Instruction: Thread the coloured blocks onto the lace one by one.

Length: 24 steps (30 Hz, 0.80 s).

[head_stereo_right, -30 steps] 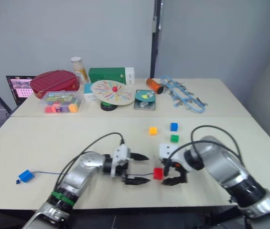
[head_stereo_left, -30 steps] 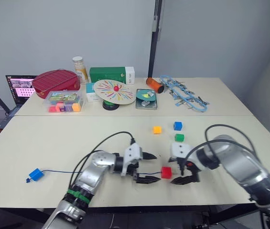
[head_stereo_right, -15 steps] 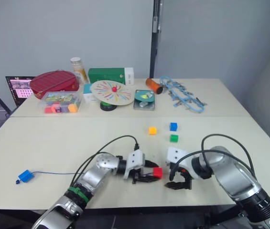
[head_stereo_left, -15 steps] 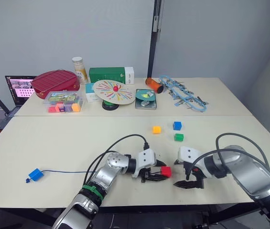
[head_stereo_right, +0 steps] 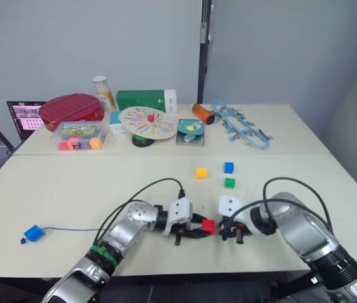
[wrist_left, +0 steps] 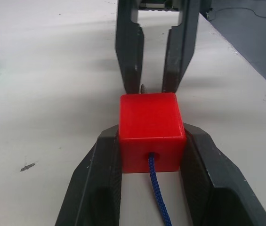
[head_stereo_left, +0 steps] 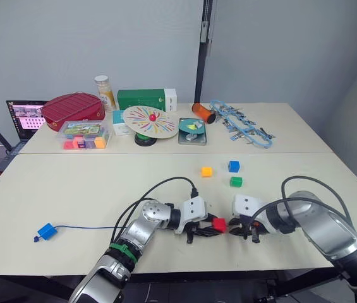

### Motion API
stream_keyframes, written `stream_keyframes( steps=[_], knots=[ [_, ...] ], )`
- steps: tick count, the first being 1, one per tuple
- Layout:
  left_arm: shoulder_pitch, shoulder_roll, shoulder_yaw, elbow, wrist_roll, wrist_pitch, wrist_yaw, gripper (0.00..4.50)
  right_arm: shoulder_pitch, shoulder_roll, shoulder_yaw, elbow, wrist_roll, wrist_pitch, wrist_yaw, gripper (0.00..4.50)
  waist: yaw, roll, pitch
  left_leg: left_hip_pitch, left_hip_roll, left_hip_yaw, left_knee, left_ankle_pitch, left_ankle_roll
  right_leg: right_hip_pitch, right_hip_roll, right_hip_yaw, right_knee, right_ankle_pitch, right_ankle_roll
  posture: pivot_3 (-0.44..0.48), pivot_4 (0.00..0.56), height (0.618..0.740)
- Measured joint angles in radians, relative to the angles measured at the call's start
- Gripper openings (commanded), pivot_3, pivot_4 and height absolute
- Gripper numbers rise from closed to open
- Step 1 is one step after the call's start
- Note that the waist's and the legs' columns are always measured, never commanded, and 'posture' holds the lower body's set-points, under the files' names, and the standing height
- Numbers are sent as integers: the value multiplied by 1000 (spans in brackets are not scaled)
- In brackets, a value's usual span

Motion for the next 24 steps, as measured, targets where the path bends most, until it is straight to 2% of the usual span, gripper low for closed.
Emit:
stream_keyframes(
  steps=[4,9,13,19,24],
  knots=[
    [45,51,16,-65,-20,12,-6,1176,-17,5,12,28,3,-26,23,0,-8,0,0,1,1,0,0,0,0,-1,1,0,0,0,0,0,150,740],
    [164,181,67,-221,-79,51,-22,1176,-56,2,34,105,-6,-110,64,0,-21,0,0,2,1,0,-1,0,0,0,1,1,1,0,0,0,150,740],
    [361,398,217,-367,-169,42,-40,1176,-144,45,69,226,-38,-178,96,0,-53,0,0,7,5,2,-8,1,-3,-1,2,3,1,-1,-3,0,150,740],
    [520,662,478,-301,-243,-3,-54,1176,-185,88,79,298,-58,-230,126,0,-57,2,0,10,13,4,-9,-1,-7,-1,8,2,1,-2,-7,0,150,740],
    [590,776,610,-158,-257,-68,-76,1176,-196,116,78,310,-75,-243,133,0,-54,3,0,10,14,6,-9,-2,-8,-2,8,0,1,-1,-8,0,150,740]
  ],
)
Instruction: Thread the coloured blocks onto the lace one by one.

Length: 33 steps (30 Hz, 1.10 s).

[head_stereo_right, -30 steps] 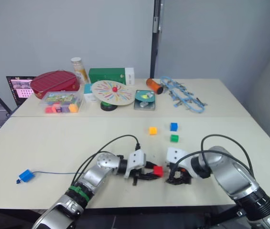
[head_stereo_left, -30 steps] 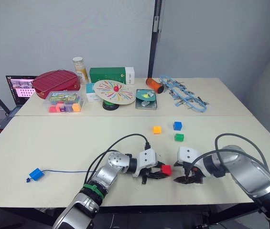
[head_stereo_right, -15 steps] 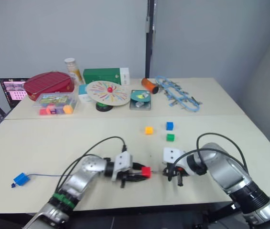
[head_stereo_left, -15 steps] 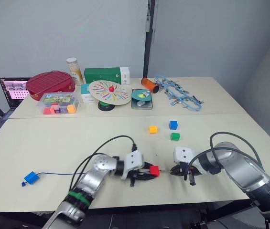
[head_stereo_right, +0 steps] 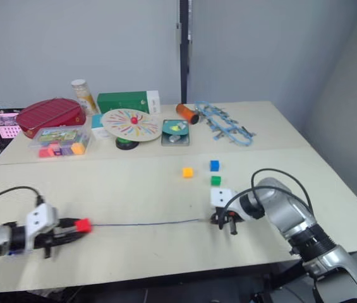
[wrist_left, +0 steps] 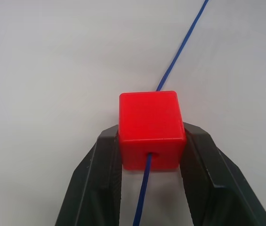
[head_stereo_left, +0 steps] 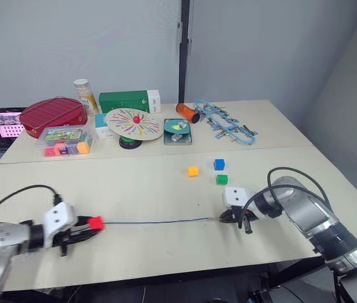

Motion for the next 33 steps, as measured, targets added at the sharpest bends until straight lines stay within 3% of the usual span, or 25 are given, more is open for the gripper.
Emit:
stream_keyframes(
  steps=[2,3,7,10,14,19,23,26,33],
  knots=[
    [6,42,16,62,5,-26,-2,1176,-1,14,0,0,-1,0,3,0,0,0,0,0,1,1,0,0,0,0,0,-1,0,0,-1,0,150,740],
    [6,73,19,97,17,-41,-1,2231,-1,22,0,-1,-1,1,3,0,0,0,0,0,1,1,0,0,-1,-1,1,-1,0,1,-1,0,150,740],
    [-6,128,49,216,35,-20,-24,3525,1,31,-2,-11,-1,6,8,0,2,1,1,0,2,6,0,-2,0,-3,1,-3,1,1,-2,0,150,740],
    [-33,108,61,175,-38,54,-78,4475,10,32,-3,-31,-1,15,9,0,13,1,1,-3,2,6,2,-3,2,-3,0,-3,0,1,-2,0,150,740],
    [-135,29,72,-47,-200,226,-85,4475,13,35,0,-46,-1,28,13,0,34,-1,1,-3,2,6,4,-4,2,-2,-1,-3,0,2,-1,0,150,740],
    [-242,-65,-25,-249,-231,317,-49,4475,12,41,3,-64,0,56,24,0,31,0,1,-2,0,6,3,-3,2,-3,-1,-2,0,3,-1,0,150,740],
    [-311,-208,-212,-276,-125,293,-24,4475,7,41,12,-75,0,72,40,0,31,-1,1,-3,0,8,4,-3,2,-2,0,-2,0,3,-1,0,150,740],
    [-359,-369,-383,-240,18,221,41,4475,3,41,29,-103,0,101,47,0,35,-1,2,-4,-1,8,6,-4,3,-2,0,-2,0,3,0,0,150,740],
    [-443,-599,-538,-115,145,107,97,4475,0,39,40,-134,2,181,68,0,43,-1,2,-4,0,8,9,-4,4,-1,0,-2,-1,3,0,0,150,740]
  ],
)
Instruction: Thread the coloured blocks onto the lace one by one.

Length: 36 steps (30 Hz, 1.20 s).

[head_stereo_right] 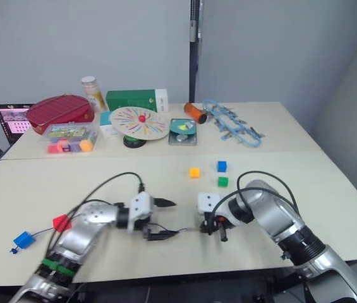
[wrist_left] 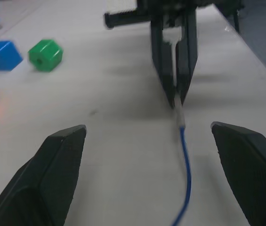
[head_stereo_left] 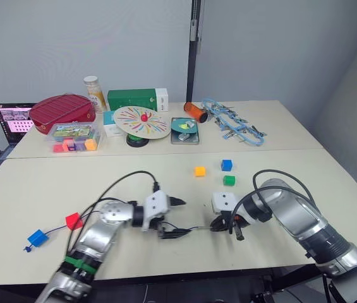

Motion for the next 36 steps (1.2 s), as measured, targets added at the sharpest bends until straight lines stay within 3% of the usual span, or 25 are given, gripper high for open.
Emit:
stream_keyframes(
  steps=[3,4,17,24,30,36],
  knots=[
    [-9,-43,-32,63,26,-43,2,4475,0,1,2,0,-1,6,-6,0,-2,0,0,0,0,0,0,0,0,0,0,0,0,0,0,0,150,740],
    [-10,-47,-34,79,36,-53,2,4216,0,1,2,-1,-1,7,-6,0,-1,0,0,0,1,0,0,0,0,0,0,0,0,0,0,0,150,740],
    [-19,-52,-36,135,45,-98,-17,29,0,0,2,-6,-3,28,-16,0,4,0,0,1,1,0,2,0,0,1,0,0,0,0,0,0,150,740],
    [-19,-52,-31,139,35,-87,-21,29,0,4,2,-13,0,45,-29,0,4,0,0,1,1,0,2,0,0,1,0,0,0,0,0,0,150,740],
    [-18,-54,-29,138,32,-79,-22,0,17,-3,-35,-59,56,113,-43,2043,7,0,0,0,1,0,2,0,0,1,0,0,0,0,0,0,150,740],
    [18,-46,-11,109,21,-80,-20,0,164,-20,-252,-130,195,178,-124,4146,11,0,0,0,1,-1,1,-1,1,1,-1,0,0,0,0,0,150,740]
  ],
)
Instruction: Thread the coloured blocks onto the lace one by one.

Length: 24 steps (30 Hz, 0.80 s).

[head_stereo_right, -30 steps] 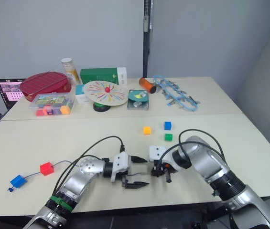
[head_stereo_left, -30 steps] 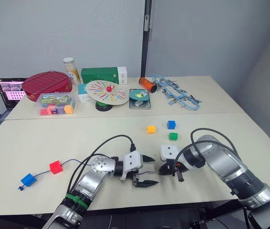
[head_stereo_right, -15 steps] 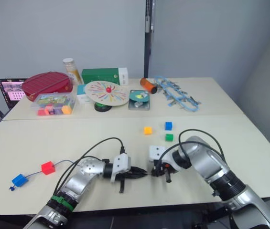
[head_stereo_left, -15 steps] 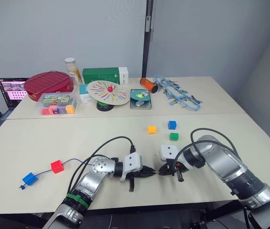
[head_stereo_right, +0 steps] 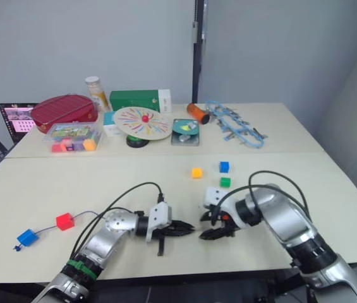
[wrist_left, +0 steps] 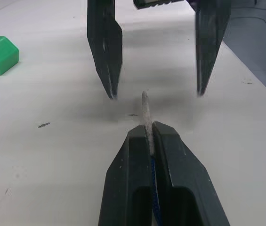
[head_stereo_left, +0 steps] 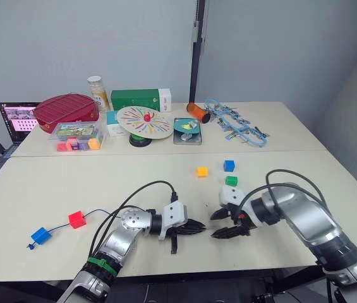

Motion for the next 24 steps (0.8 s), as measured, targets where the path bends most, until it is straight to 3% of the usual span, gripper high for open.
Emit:
stream_keyframes(
  steps=[1,7,15,24],
  knots=[
    [13,4,9,-7,-9,-1,3,0,28,16,-67,1,2,-33,-57,4478,-1,0,0,0,0,0,0,0,0,0,0,1,0,0,0,0,150,740],
    [30,14,34,-14,-30,5,1,0,83,205,-310,-39,62,-132,-350,4478,-5,0,0,1,1,0,-1,1,-2,0,1,1,1,0,0,0,150,740],
    [41,19,54,-15,-56,22,-8,0,175,442,-352,-32,-27,-218,-782,4478,-3,1,-1,1,0,1,-2,1,-1,-1,0,2,1,0,1,0,150,740],
    [40,17,54,-16,-44,21,8,0,118,545,-353,186,-69,-260,-998,4478,-8,2,-1,2,-1,1,-2,1,-1,0,1,2,1,0,1,0,150,740]
  ],
)
